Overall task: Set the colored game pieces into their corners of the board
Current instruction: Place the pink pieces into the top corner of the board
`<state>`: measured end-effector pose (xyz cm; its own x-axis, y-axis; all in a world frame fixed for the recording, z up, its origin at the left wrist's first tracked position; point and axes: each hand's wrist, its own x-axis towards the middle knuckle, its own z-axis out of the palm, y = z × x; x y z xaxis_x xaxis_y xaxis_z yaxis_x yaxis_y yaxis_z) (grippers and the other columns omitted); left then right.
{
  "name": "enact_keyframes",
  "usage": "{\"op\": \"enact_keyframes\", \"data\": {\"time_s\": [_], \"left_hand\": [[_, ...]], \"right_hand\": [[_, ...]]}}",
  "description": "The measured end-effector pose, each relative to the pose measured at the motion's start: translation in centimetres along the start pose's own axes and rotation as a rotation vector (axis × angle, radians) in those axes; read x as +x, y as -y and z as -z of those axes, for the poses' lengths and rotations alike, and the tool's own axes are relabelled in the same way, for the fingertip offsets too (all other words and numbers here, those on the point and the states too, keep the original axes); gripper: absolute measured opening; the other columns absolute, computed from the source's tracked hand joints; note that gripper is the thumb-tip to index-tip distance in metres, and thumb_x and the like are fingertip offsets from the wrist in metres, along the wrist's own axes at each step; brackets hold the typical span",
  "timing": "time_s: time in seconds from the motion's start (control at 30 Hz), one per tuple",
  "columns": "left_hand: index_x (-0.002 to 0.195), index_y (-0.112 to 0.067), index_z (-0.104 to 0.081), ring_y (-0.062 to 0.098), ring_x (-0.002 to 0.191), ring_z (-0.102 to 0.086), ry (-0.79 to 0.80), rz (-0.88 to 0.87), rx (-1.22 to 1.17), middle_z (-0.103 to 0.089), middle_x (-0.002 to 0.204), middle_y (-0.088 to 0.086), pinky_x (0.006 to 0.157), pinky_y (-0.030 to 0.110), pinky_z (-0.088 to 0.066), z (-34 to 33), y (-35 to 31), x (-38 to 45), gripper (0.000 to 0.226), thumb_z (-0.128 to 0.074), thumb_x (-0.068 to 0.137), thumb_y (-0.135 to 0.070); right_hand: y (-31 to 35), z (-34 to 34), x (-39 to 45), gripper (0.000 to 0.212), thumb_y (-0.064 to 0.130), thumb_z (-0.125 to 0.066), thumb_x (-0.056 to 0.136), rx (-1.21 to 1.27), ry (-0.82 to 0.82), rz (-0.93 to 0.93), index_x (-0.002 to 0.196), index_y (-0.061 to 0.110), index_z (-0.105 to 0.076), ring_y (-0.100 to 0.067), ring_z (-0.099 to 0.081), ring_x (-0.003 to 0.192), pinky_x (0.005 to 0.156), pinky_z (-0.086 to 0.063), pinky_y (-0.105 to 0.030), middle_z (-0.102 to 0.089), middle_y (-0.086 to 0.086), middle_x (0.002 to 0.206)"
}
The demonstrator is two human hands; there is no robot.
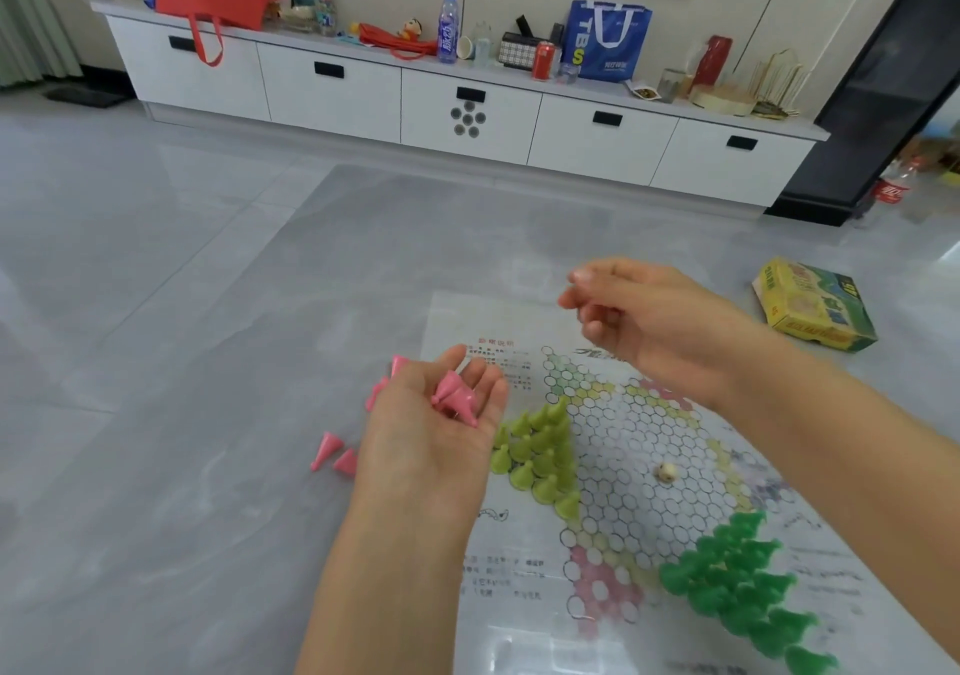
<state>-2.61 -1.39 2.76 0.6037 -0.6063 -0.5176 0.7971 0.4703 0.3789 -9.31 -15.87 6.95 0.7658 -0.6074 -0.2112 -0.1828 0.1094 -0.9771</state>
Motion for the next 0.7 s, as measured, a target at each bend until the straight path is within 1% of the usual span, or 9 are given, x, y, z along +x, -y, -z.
{"op": "enact_keyframes", "data": {"time_s": [0.07,0.17,0.2,0.27,0.3,0.37,0.47,0.6,0.7], "left_hand": [[0.104,0.006,-0.053,0.028,0.096,-0.055,0.001,0.008,0.035,-0.055,0.099,0.021,0.096,0.039,-0.043,-0.3,0.4,-0.2,0.027,-0.032,0.088,0.008],[0.090,-0.001,-0.054,0.024,0.087,-0.056,0.019,-0.036,0.049,-0.055,0.092,0.017,0.096,0.037,-0.045,-0.8,1.1,-0.4,0.031,-0.028,0.086,0.015],[0.094,-0.002,-0.055,0.021,0.082,-0.057,0.031,-0.050,0.050,-0.055,0.091,0.017,0.088,0.033,-0.050,-0.9,1.2,-0.4,0.031,-0.030,0.087,0.014],[0.105,0.001,-0.055,0.013,0.062,-0.055,0.049,-0.078,0.124,-0.057,0.085,0.013,0.057,0.017,-0.052,-0.9,1.6,-0.3,0.026,-0.036,0.089,0.009],[0.107,0.000,-0.054,0.008,0.050,-0.050,0.046,-0.095,0.188,-0.057,0.081,0.010,0.043,0.014,-0.044,-0.8,1.8,-0.2,0.026,-0.037,0.089,0.007],[0.105,-0.006,-0.057,0.003,0.037,-0.038,0.043,-0.136,0.329,-0.057,0.071,0.003,0.032,0.012,-0.028,-0.9,2.4,-0.1,0.023,-0.040,0.091,0.000],[0.098,-0.015,-0.061,0.003,0.035,-0.032,0.105,-0.214,0.598,-0.056,0.061,-0.003,0.032,0.013,-0.020,-1.4,3.3,-0.2,0.020,-0.042,0.095,-0.013],[0.095,-0.020,-0.062,0.004,0.036,-0.031,0.229,-0.279,0.891,-0.056,0.054,-0.009,0.033,0.013,-0.023,-2.1,4.2,-0.4,0.019,-0.043,0.095,-0.020],[0.090,-0.024,-0.061,0.002,0.036,-0.033,0.249,-0.369,1.114,-0.059,0.057,-0.009,0.036,0.013,-0.028,-2.1,4.9,-0.3,0.016,-0.045,0.094,-0.025]], "right_hand": [[-0.3,2.3,-0.3,0.015,0.002,-0.049,0.090,0.165,-0.035,-0.094,0.100,0.004,-0.059,-0.007,-0.054,0.061,0.054,-0.052,-0.014,-0.064,-0.008,0.088],[-0.7,5.6,-1.3,0.028,-0.007,-0.039,0.091,0.216,-0.105,-0.113,0.111,0.002,-0.057,-0.009,-0.059,0.072,0.065,-0.056,-0.016,-0.064,-0.013,0.102],[-0.8,6.7,-1.7,0.032,-0.008,-0.035,0.092,0.215,-0.127,-0.108,0.113,0.003,-0.056,-0.010,-0.061,0.078,0.068,-0.056,-0.018,-0.063,-0.014,0.105],[-1.2,8.7,-2.3,0.034,-0.008,-0.033,0.093,0.218,-0.189,-0.095,0.116,0.005,-0.053,-0.013,-0.063,0.090,0.072,-0.056,-0.019,-0.063,-0.015,0.106],[-1.5,9.6,-2.5,0.032,-0.007,-0.034,0.093,0.233,-0.228,-0.085,0.116,0.006,-0.052,-0.015,-0.065,0.093,0.072,-0.056,-0.019,-0.064,-0.016,0.106],[-2.2,11.2,-2.8,0.025,-0.002,-0.038,0.093,0.281,-0.306,-0.051,0.114,0.004,-0.050,-0.016,-0.068,0.091,0.069,-0.056,-0.018,-0.068,-0.017,0.100],[-3.7,12.8,-3.0,0.018,0.004,-0.047,0.091,0.276,-0.371,-0.040,0.104,-0.006,-0.055,-0.010,-0.070,0.077,0.062,-0.055,-0.013,-0.073,-0.011,0.083],[-5.9,13.4,-2.9,0.015,0.006,-0.051,0.089,0.206,-0.385,-0.088,0.096,-0.005,-0.059,-0.008,-0.070,0.075,0.063,-0.055,-0.012,-0.069,-0.014,0.093],[-7.3,13.1,-2.8,0.006,0.002,-0.050,0.089,0.255,-0.413,-0.069,0.087,0.000,-0.055,-0.015,-0.068,0.083,0.070,-0.056,-0.017,-0.067,-0.016,0.096]]}}
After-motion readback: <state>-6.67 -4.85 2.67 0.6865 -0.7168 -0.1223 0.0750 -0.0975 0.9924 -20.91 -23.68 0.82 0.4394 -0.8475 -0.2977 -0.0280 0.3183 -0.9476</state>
